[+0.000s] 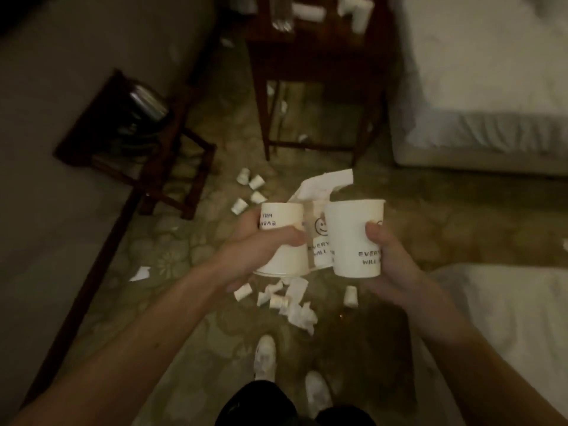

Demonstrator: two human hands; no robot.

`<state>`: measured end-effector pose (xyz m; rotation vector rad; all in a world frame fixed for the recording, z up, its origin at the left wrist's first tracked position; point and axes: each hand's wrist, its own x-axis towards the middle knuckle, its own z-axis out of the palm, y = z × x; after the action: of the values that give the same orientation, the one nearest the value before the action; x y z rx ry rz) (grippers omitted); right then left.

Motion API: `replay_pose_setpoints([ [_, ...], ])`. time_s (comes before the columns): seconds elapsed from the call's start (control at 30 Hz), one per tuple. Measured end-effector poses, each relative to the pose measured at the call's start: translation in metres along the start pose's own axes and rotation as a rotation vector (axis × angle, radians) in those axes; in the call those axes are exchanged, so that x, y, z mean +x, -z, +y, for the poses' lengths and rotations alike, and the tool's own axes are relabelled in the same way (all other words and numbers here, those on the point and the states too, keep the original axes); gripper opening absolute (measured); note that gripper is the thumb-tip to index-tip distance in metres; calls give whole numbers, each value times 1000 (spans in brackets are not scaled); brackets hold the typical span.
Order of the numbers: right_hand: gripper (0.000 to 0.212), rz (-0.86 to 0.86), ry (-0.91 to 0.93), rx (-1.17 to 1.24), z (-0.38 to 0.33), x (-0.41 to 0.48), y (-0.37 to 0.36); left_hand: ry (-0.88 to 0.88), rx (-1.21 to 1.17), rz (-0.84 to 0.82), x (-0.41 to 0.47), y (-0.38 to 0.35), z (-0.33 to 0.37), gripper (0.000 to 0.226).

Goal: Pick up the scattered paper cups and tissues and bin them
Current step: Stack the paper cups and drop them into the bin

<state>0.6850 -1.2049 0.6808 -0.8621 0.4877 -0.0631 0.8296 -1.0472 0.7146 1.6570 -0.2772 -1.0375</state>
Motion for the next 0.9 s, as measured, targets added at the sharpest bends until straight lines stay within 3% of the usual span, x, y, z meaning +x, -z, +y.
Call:
replay_pose_setpoints([
  [0.1,110,-132,-54,-11,-14,-2,-48,-66,-91,205,-65,17,15,55],
  [0.2,91,-329,-123,-49,-10,-3,-104,-112,-163,363,-130,46,16,64],
  [0.33,84,-541,-211,-171,24,-11,-185,-193,-285,643,-219,89,-3,58],
  [0.43,65,-709,-263,-287,62,-25,-251,-220,-398,842,-288,116,-33,57],
  [0.67,66,-1020,-578,-415,199,-87,-381,-229,-719,1128,-450,167,-143,43],
  [0.9,82,-996,-859,-345,374,-155,-470,-165,-881,1218,-578,219,-272,35],
])
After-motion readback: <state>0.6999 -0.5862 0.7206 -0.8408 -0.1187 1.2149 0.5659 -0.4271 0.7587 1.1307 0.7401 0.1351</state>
